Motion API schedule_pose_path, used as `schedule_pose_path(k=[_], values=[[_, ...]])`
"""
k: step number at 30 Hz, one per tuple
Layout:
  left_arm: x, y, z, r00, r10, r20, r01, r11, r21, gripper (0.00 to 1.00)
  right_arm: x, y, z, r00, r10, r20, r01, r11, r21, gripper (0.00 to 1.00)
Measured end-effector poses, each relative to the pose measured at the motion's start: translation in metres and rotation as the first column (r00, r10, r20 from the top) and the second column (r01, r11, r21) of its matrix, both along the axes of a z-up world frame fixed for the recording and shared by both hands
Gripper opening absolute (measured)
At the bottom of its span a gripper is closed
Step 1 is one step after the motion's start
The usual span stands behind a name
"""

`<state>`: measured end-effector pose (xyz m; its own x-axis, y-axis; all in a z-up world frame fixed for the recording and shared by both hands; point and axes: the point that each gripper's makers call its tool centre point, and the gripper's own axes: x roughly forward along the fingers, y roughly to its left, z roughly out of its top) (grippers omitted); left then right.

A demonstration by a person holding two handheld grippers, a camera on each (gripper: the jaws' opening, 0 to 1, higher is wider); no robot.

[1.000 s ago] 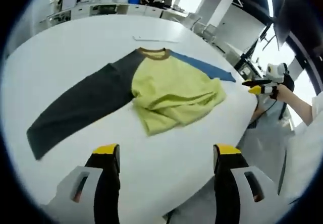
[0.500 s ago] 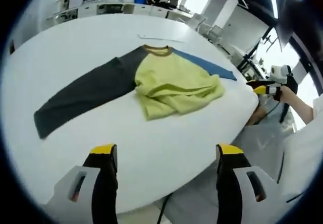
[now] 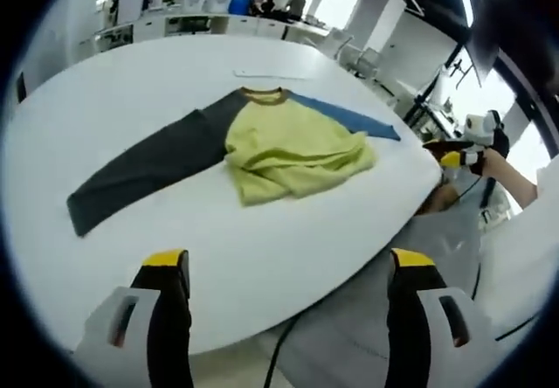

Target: Fold the garment on the visible template until the final outline fits inside the template.

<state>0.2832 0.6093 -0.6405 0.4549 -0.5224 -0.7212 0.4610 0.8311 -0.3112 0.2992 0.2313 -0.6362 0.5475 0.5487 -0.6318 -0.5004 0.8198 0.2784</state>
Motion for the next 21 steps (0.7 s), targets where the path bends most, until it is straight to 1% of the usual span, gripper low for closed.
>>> schedule_pose_path(k=[9,13,18,21], values=[[-0.01,-0.004,0.014,1.0,-0.002,0.016,0.002,1.0,-0.015,0.95,-0.017,0.002,0.008,0.999,0.038,0.003,-0.038,0.999,-0.009,0.8],[-0.014,-0.007,0.017,1.0,-0.009,0.015,0.009,1.0,-0.017,0.97,-0.024,0.004,0.014,0.998,0.055,0.007,-0.055,0.998,-0.005,0.84],[-0.02,-0.01,0.023,0.999,-0.023,0.025,0.023,1.0,-0.018,0.99,-0.029,0.007,0.024,0.998,0.063,0.026,-0.064,0.998,0.008,0.88],[-0.024,-0.012,0.024,0.999,-0.037,0.024,0.037,0.999,-0.017,0.99,-0.034,0.01,0.029,0.996,0.082,0.035,-0.082,0.997,0.014,0.91]])
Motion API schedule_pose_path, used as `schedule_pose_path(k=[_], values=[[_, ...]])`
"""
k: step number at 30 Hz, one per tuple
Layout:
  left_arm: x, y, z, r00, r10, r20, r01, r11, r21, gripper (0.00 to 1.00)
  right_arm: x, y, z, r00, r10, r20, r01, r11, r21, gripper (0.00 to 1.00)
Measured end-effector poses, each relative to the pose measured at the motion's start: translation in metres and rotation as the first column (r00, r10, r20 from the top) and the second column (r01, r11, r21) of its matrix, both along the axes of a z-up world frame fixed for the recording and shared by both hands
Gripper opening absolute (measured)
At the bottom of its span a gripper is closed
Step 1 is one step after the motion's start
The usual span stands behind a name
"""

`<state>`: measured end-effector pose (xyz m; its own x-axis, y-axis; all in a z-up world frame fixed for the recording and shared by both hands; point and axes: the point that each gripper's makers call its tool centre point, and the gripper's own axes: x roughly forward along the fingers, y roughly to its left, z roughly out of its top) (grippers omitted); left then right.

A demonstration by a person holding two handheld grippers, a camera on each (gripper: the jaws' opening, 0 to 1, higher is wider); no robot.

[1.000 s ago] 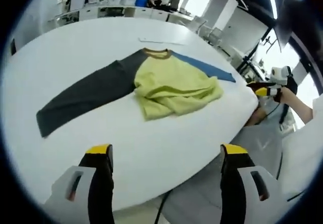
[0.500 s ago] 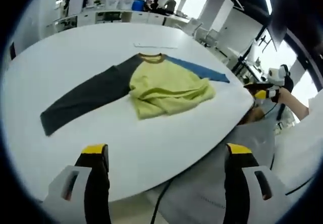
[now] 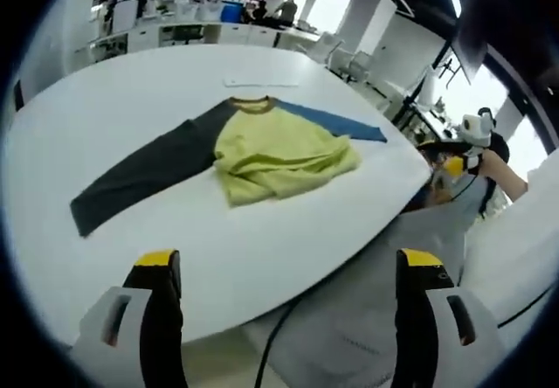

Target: Fold the garment on the visible template until the final outline fits inside the template.

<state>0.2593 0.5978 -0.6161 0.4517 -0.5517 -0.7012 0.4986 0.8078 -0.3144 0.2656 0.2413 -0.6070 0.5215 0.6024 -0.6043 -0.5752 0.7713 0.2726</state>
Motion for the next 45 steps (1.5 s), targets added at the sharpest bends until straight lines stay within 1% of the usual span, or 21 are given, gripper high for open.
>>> schedule_pose_path(k=[4,6,12,19,22,25,30,38,45], values=[[-0.007,-0.001,0.004,1.0,-0.015,-0.006,0.015,1.0,-0.013,0.99,-0.005,0.003,0.005,0.999,0.029,0.013,-0.029,1.0,0.004,0.96],[-0.01,-0.001,0.007,1.0,-0.017,-0.007,0.017,1.0,-0.018,0.99,-0.009,0.005,0.009,0.998,0.049,0.031,-0.049,0.999,0.007,0.99],[-0.017,0.001,0.013,1.0,-0.015,-0.003,0.015,1.0,-0.023,0.99,-0.017,0.008,0.016,0.997,0.066,0.04,-0.066,0.998,0.012,1.0],[-0.019,0.004,0.021,1.0,-0.011,0.018,0.011,1.0,-0.022,0.99,-0.025,0.008,0.019,0.995,0.085,0.05,-0.084,0.996,-0.014,1.0],[-0.018,0.004,0.021,1.0,-0.007,0.018,0.008,1.0,-0.024,0.99,-0.026,0.008,0.017,0.995,0.088,0.047,-0.088,0.996,-0.012,0.99],[-0.018,0.003,0.02,1.0,-0.013,0.014,0.013,1.0,-0.021,0.99,-0.027,0.007,0.012,0.995,0.091,0.03,-0.091,0.996,-0.024,0.99],[-0.017,0.002,0.019,1.0,-0.015,0.009,0.015,1.0,-0.024,0.98,-0.024,0.006,0.01,0.996,0.082,0.032,-0.082,0.997,-0.013,0.99],[-0.014,0.002,0.019,1.0,-0.015,0.011,0.016,1.0,-0.027,0.98,-0.023,0.006,0.007,0.996,0.083,0.03,-0.082,0.996,-0.022,0.98],[-0.013,0.001,0.012,1.0,-0.02,0.002,0.02,1.0,-0.022,0.96,-0.024,0.007,0.002,0.995,0.098,0.021,-0.097,0.995,-0.037,0.96]])
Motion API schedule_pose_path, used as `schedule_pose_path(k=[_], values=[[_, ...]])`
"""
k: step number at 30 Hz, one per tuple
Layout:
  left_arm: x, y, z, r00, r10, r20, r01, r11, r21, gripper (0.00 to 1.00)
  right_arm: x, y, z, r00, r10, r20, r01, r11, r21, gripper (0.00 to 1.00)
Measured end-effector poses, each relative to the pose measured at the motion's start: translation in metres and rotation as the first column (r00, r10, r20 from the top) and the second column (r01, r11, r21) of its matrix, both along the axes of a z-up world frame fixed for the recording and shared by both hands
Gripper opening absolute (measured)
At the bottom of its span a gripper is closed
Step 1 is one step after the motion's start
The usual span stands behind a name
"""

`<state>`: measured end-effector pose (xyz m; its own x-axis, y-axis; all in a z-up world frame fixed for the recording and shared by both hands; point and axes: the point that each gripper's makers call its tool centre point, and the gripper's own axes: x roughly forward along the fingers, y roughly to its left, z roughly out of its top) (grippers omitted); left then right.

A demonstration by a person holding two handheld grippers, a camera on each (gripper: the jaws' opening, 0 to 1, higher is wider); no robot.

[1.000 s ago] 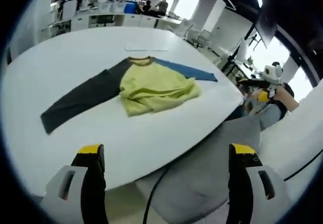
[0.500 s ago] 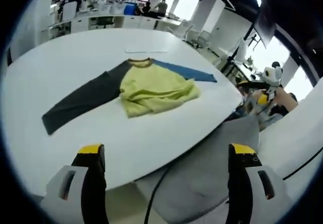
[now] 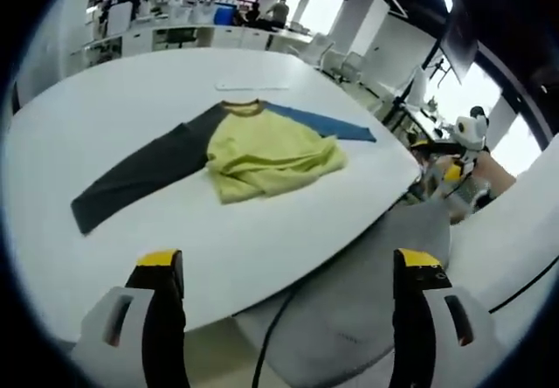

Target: Fold the garment on the visible template until the final outline fits inside the template.

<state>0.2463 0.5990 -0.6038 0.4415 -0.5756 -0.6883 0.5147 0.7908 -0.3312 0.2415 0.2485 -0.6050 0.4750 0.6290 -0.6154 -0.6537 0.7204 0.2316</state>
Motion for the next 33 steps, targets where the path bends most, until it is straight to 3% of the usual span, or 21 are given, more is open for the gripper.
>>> schedule_pose_path(k=[14,23,33], values=[[0.009,-0.007,-0.003,1.0,0.001,0.007,0.0,1.0,-0.008,0.88,0.004,-0.009,-0.006,1.0,-0.026,0.008,0.026,0.999,-0.031,0.89],[0.016,-0.003,-0.011,1.0,-0.001,0.012,0.0,1.0,0.031,0.81,0.019,-0.008,-0.013,1.0,-0.018,0.022,0.02,0.997,-0.069,0.84],[0.023,0.001,-0.025,1.0,0.001,-0.022,0.0,0.998,0.055,0.77,0.035,-0.005,-0.023,1.0,0.007,0.025,-0.005,0.997,-0.082,0.76]])
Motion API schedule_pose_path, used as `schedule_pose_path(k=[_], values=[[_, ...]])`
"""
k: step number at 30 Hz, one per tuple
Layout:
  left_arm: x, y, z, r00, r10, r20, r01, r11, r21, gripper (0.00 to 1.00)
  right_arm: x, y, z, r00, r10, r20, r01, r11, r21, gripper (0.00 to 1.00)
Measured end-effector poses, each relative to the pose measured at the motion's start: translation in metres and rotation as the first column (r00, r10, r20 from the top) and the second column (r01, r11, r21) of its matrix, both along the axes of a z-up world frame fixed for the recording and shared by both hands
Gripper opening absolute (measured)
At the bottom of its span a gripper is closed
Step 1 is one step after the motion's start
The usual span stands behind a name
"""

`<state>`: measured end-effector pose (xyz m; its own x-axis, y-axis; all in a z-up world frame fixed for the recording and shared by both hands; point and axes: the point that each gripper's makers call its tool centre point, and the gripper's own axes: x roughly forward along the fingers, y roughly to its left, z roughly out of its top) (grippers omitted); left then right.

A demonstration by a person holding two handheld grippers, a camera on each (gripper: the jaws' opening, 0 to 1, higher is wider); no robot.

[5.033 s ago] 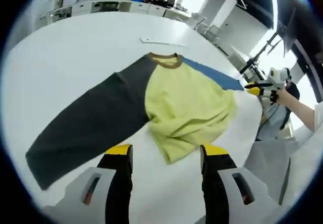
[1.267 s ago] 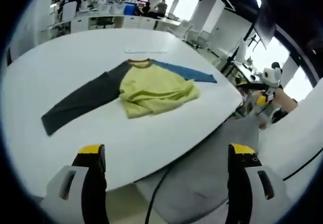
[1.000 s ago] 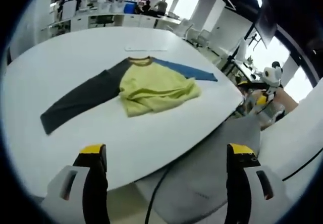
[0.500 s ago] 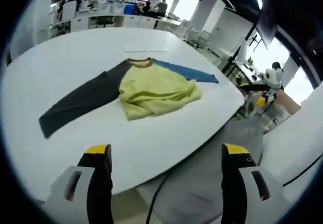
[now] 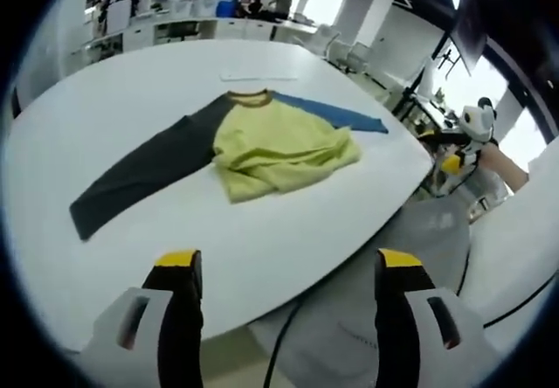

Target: Fold the garment on the visible template until the final outline fits inside the template.

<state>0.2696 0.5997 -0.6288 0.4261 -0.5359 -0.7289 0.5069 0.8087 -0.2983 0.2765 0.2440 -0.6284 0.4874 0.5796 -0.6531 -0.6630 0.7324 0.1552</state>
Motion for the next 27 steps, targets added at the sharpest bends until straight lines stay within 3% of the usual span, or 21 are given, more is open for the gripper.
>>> schedule_pose_path(k=[15,27], values=[[0.026,-0.003,-0.024,1.0,-0.021,0.0,0.021,0.997,0.075,0.67,0.038,-0.005,-0.015,0.999,-0.032,0.016,0.032,0.999,0.004,0.68],[0.049,-0.007,-0.045,0.999,-0.036,0.004,0.035,0.994,0.104,0.6,0.069,-0.009,-0.03,1.0,0.001,0.02,0.0,0.999,-0.036,0.61]])
